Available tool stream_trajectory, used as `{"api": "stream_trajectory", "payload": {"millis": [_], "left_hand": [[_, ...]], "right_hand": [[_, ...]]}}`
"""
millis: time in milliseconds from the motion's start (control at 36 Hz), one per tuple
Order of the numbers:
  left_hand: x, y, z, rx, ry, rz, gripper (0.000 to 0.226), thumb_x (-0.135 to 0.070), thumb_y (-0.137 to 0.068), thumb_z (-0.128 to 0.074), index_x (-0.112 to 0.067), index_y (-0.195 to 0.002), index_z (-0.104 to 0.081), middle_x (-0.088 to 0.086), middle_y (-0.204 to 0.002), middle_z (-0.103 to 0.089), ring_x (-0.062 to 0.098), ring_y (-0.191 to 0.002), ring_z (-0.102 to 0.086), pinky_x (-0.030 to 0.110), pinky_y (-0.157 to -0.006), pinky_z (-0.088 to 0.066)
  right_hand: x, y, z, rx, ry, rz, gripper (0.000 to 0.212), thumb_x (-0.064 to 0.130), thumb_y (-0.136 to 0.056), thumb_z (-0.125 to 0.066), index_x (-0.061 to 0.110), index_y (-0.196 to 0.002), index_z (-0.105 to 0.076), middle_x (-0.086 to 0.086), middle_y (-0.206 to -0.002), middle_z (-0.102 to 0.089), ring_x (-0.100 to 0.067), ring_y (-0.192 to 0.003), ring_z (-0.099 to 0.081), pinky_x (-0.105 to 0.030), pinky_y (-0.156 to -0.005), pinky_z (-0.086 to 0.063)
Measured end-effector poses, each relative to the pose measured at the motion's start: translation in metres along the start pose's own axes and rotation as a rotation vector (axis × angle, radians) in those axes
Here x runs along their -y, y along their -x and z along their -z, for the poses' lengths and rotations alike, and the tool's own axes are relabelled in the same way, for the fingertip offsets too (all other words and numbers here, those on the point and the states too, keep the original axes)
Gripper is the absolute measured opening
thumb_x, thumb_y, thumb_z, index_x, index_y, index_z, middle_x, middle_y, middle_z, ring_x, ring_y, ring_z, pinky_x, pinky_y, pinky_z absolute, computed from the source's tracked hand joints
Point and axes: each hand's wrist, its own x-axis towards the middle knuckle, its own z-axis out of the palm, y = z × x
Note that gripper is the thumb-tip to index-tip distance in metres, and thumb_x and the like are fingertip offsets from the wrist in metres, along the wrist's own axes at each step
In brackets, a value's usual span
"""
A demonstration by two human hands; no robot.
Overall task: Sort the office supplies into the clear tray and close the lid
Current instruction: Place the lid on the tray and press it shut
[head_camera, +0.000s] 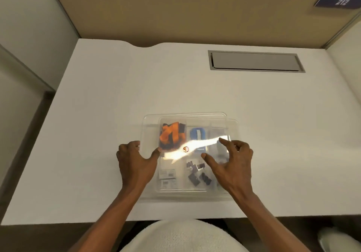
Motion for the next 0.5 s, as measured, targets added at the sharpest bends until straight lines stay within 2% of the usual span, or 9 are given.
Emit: {"api": "stream_trajectory", "payload": {"millis": [83,222,333,389,444,500], "left_hand": [[-0.010,0.009,-0.019,0.040,-0.029,-0.048,0.074,-0.050,-0.076,-0.086,-0.009,-0.131,-0.058,0.011,-0.126,-0.053,0.030,-0.121,-0.052,0.040,-0.090,-0.052],[-0.020,0.018,-0.042,0.042,-0.121,-0.125,0.076,-0.051,-0.075,-0.086,-0.007,-0.130,-0.057,0.012,-0.120,-0.052,0.032,-0.118,-0.052,0.040,-0.084,-0.054],[-0.020,0.019,-0.050,0.043,-0.216,-0.166,0.075,-0.055,-0.077,-0.082,-0.006,-0.127,-0.056,0.013,-0.120,-0.052,0.030,-0.116,-0.051,0.033,-0.073,-0.049],[-0.016,0.019,-0.054,0.024,-0.245,-0.206,0.070,-0.058,-0.080,-0.077,-0.008,-0.124,-0.055,0.012,-0.118,-0.054,0.028,-0.113,-0.052,0.034,-0.071,-0.052],[-0.010,0.022,-0.059,-0.006,-0.291,-0.273,0.069,-0.062,-0.086,-0.067,-0.006,-0.124,-0.053,0.012,-0.118,-0.055,0.029,-0.110,-0.052,0.037,-0.073,-0.057],[-0.003,0.025,-0.064,-0.026,-0.360,-0.337,0.070,-0.063,-0.094,-0.052,-0.003,-0.130,-0.049,0.015,-0.125,-0.055,0.030,-0.112,-0.052,0.041,-0.082,-0.057]], "right_hand": [[-0.023,0.000,0.007,-0.014,0.036,-0.035,0.075,0.062,-0.070,-0.081,0.028,-0.134,-0.061,-0.008,-0.137,-0.046,-0.024,-0.128,-0.042,-0.031,-0.087,-0.046],[-0.052,-0.005,0.008,-0.037,0.068,-0.054,0.076,0.063,-0.072,-0.080,0.025,-0.135,-0.061,-0.009,-0.135,-0.049,-0.027,-0.126,-0.045,-0.048,-0.096,-0.053],[-0.067,-0.007,0.002,-0.028,0.161,0.013,0.075,0.064,-0.075,-0.077,0.023,-0.135,-0.060,-0.012,-0.137,-0.050,-0.029,-0.124,-0.048,-0.049,-0.091,-0.055],[-0.072,-0.005,-0.003,-0.022,0.228,0.047,0.075,0.067,-0.080,-0.070,0.024,-0.139,-0.054,-0.014,-0.144,-0.047,-0.031,-0.127,-0.048,-0.050,-0.093,-0.055],[-0.076,-0.001,-0.009,0.019,0.219,0.067,0.079,0.070,-0.088,-0.057,0.026,-0.151,-0.039,-0.013,-0.159,-0.033,-0.032,-0.140,-0.040,-0.050,-0.105,-0.050],[-0.080,0.003,-0.016,0.059,0.187,0.101,0.082,0.068,-0.095,-0.043,0.025,-0.161,-0.019,-0.007,-0.171,-0.007,-0.030,-0.154,-0.021,-0.048,-0.117,-0.037]]}}
